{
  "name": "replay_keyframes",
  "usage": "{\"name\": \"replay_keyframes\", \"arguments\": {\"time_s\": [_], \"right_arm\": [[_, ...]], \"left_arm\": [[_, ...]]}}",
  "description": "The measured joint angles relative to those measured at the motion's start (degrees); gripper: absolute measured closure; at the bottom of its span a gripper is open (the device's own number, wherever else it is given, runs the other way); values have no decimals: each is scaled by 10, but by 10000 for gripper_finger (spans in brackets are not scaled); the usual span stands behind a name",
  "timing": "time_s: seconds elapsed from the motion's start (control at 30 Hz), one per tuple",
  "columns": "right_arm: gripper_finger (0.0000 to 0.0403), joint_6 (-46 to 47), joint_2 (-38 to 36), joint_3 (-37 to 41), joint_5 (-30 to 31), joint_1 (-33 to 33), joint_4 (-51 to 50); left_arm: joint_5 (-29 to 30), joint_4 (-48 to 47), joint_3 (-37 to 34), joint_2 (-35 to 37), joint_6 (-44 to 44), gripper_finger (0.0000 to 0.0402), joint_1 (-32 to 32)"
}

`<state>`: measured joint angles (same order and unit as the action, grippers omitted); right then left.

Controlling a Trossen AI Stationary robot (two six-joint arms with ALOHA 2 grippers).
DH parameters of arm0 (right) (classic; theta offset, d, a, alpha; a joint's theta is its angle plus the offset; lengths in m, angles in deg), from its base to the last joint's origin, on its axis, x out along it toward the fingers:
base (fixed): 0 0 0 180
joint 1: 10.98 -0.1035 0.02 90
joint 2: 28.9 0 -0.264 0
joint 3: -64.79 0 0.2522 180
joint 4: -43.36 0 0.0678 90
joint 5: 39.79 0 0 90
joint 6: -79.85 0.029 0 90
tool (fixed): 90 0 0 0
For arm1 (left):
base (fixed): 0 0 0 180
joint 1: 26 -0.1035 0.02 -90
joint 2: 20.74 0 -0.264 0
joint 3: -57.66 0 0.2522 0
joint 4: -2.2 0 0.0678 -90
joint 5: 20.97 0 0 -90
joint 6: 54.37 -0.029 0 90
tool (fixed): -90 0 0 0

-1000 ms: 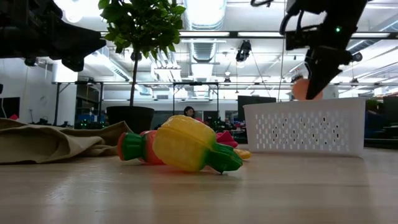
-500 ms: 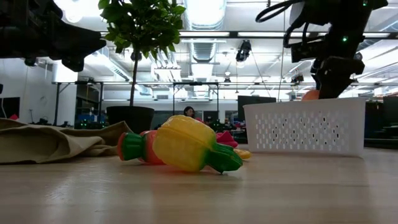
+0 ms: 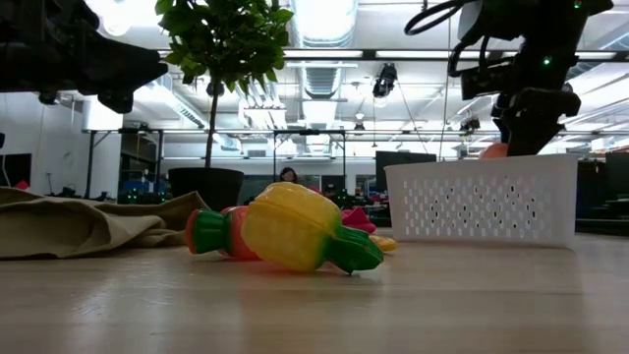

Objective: Pick and placing Produce into tupperware
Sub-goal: Put the pink peach into the white bin, then put the yellow corn into the white bin

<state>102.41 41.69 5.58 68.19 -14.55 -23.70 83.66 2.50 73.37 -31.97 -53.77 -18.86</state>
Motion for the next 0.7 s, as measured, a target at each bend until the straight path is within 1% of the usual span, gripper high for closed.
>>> {"name": "replay_keyframes", "arguments": {"time_s": [0.53, 0.7], "right_arm": [[138, 8, 0, -4, 0, 0, 0], [138, 30, 0, -31, -1, -2, 52]], "left_arm": [[2, 0, 0, 0, 0, 281, 0], [3, 0, 0, 0, 0, 281, 0]]}}
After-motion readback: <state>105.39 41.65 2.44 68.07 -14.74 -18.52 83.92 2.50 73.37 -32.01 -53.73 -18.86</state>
